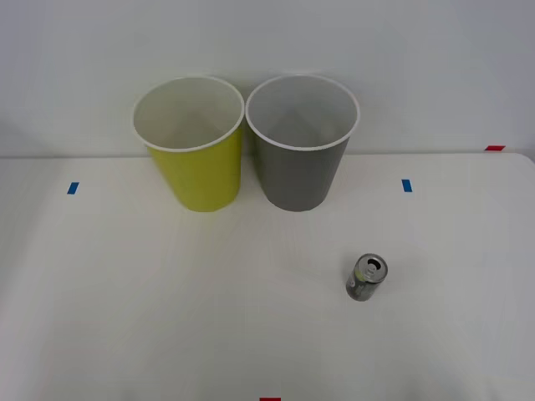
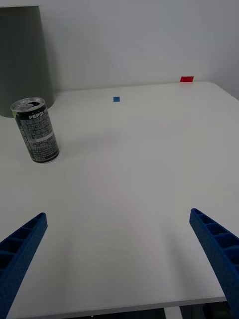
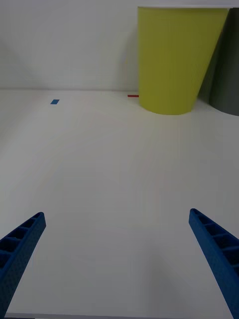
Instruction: Put cans in the gray bin and PET bottles in the light green bin.
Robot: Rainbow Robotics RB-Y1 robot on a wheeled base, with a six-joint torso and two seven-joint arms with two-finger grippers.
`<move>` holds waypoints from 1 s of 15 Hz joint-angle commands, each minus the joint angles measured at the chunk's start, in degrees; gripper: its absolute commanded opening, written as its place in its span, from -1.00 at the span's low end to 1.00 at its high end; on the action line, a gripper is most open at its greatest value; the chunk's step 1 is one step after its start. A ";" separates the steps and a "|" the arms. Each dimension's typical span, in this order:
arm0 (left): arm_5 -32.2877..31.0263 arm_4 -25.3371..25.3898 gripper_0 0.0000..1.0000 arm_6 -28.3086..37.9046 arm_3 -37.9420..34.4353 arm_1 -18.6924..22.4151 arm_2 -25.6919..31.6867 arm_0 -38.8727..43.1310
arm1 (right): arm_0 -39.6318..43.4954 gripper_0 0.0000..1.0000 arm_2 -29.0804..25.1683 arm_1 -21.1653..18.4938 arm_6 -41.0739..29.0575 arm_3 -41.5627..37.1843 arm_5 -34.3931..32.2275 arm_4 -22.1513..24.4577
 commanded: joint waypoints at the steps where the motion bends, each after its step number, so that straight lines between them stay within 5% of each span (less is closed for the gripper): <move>1: 0.00 0.00 1.00 0.00 0.00 0.00 0.00 0.00 | 0.00 1.00 0.00 0.00 0.00 0.00 0.00 0.00; 15: 0.00 0.00 1.00 0.00 0.00 0.00 0.00 0.00 | 0.00 1.00 0.00 0.00 0.00 0.00 0.00 0.00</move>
